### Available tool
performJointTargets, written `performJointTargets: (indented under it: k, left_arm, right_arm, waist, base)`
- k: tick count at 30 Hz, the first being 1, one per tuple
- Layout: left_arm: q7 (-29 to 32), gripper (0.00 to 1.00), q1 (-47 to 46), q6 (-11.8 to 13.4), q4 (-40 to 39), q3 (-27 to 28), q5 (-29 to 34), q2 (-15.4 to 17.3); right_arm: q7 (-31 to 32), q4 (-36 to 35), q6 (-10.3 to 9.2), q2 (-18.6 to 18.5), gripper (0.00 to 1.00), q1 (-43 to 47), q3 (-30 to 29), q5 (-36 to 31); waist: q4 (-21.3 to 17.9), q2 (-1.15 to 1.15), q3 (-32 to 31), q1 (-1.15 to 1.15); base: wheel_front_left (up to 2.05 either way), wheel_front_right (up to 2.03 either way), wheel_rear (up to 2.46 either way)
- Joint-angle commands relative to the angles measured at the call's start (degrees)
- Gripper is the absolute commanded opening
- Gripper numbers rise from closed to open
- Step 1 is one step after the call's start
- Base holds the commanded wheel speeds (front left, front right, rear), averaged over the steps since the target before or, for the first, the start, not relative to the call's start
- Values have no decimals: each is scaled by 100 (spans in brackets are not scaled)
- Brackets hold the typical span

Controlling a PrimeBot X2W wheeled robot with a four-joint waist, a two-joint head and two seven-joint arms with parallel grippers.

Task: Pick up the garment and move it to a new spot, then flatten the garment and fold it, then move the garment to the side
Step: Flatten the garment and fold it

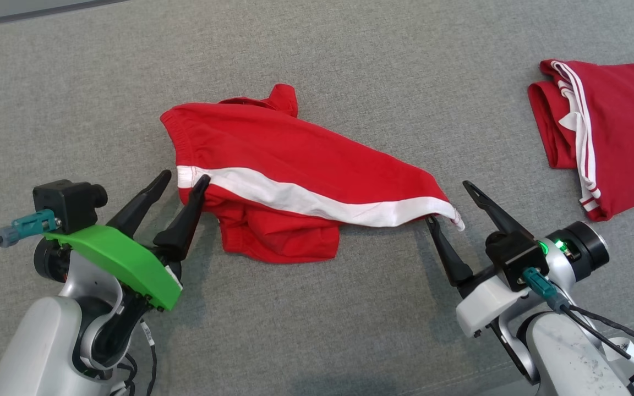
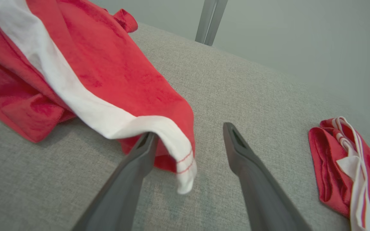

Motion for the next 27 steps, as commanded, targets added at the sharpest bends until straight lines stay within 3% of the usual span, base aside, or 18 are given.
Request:
performJointTargets:
  k: [1,10,11,13,20,27]
  left_arm:
    - [49,100,-88,-17,-26,-17,-120,21]
    - [165,100,-123,-18,-70,-83,-263,79]
    - [165,98,-114,-17,-73,-88,-272,83]
    - [165,81,-101,-17,-82,-97,-264,93]
    - [120,88,-92,2,-104,-158,-248,23]
    - [80,77,-126,1,-65,-209,-253,1]
  right_arm:
    - [9,-42,-8,1,100,-70,20,-41]
    - [5,-128,-8,-41,100,-106,122,-42]
    - [13,-132,-8,-52,100,-109,128,-45]
    - [27,-148,-8,-63,100,-120,123,-43]
    - [63,-127,-8,-112,100,-121,116,-33]
    - [74,-139,-8,-167,100,-133,148,-14]
  waist:
    - [1,0,3,0]
    - [-9,0,15,0]
    - [-8,0,13,0]
    - [-2,0,12,0]
    - [47,0,24,0]
    - [79,0,33,0]
  base:
    - [0,0,0]
    - [0,0,0]
    - [0,0,0]
    - [0,0,0]
    - [0,0,0]
    - [0,0,0]
